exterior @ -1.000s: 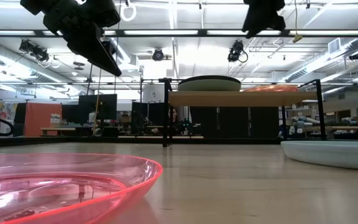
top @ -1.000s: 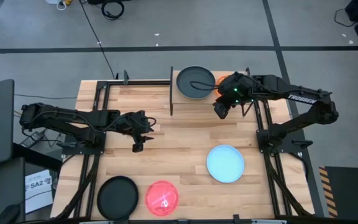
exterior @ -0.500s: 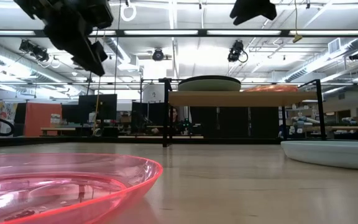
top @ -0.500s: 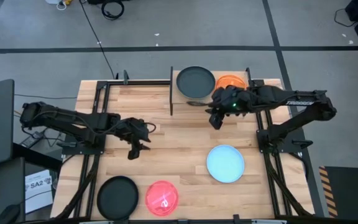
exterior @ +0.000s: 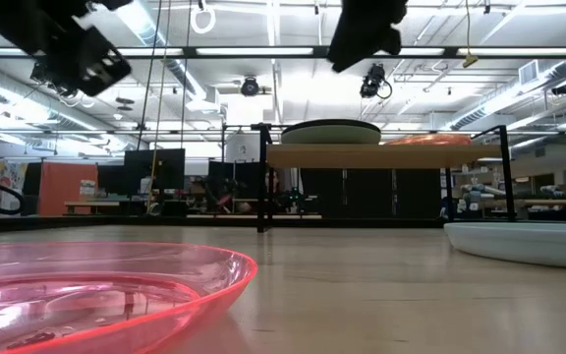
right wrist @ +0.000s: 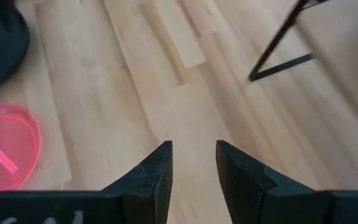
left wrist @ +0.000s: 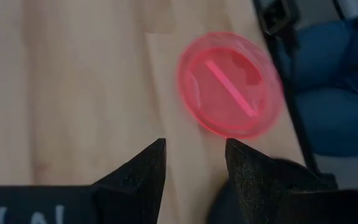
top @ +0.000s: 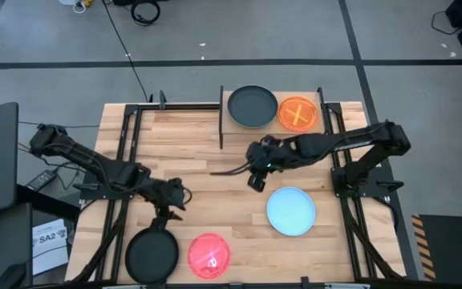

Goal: Place and stack plates onto a shelf
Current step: Stack the black plate on top of the black plate on the shelf

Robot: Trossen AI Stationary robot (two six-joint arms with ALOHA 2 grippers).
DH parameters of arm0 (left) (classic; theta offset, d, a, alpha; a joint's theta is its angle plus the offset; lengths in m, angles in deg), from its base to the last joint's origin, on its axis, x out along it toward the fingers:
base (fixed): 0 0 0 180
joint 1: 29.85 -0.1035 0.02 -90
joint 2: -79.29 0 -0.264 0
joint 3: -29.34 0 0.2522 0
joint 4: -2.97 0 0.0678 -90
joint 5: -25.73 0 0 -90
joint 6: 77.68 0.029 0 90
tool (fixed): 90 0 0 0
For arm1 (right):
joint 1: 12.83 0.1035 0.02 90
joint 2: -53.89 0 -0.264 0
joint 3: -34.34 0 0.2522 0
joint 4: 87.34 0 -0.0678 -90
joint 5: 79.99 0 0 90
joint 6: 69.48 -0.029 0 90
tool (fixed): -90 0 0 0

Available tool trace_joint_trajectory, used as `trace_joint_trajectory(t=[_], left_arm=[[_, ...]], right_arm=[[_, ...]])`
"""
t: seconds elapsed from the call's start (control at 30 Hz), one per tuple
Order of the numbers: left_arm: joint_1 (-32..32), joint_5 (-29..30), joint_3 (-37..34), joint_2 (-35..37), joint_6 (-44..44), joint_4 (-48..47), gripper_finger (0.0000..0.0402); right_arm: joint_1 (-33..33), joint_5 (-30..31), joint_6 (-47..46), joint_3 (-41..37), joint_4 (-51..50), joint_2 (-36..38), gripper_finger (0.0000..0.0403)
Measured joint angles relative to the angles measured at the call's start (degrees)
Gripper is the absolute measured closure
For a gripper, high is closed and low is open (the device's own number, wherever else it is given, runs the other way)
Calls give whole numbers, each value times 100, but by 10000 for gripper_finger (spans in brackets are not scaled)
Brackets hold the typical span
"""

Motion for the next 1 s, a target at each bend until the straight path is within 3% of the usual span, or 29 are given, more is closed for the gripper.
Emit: trace_joint_trajectory(t=[0.3, 0.57, 0.73, 1.0], left_arm=[[966, 114, 0, -22, -595, -177, 228], [1645, 539, 0, -24, -873, -890, 228], [1883, 1097, 0, -163, -876, -1129, 228], [1911, 982, 0, -1021, -873, -1154, 228]], right_arm=[[169, -13, 3, 0, 514, -749, 274], [173, -163, 32, -2, 680, -913, 274], [173, -162, 45, -2, 815, -903, 274], [173, -163, 47, -2, 884, -903, 274]])
